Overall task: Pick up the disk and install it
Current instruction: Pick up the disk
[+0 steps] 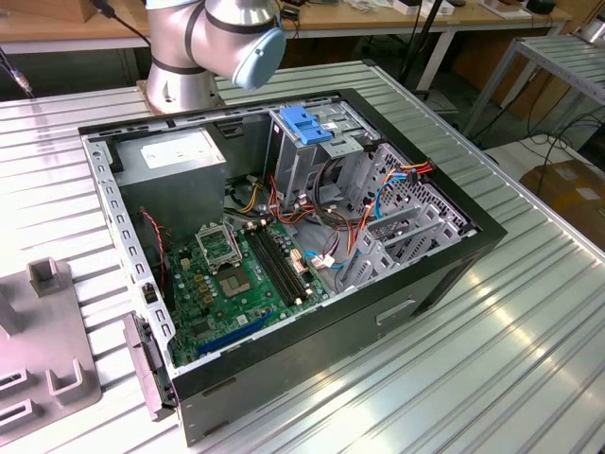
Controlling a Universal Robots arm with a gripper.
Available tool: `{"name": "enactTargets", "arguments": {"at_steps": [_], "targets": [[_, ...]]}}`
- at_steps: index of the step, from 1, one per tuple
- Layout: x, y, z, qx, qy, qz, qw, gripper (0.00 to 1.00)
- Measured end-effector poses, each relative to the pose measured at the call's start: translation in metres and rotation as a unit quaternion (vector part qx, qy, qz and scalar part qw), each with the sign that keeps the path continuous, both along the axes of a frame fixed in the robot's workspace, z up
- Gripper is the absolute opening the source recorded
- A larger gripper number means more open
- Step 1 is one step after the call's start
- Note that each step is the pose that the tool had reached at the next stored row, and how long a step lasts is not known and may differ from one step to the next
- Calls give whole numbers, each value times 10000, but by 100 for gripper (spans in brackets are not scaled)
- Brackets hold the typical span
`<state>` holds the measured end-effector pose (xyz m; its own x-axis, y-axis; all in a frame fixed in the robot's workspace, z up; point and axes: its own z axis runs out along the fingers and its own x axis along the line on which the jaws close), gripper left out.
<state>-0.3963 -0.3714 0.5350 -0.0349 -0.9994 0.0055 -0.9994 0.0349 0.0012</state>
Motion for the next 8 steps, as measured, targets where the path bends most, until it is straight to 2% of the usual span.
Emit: {"name": "enactTargets", "arguments": {"at_steps": [8], "targets": [[218,0,-2,0,-1,0,10000,37]]}}
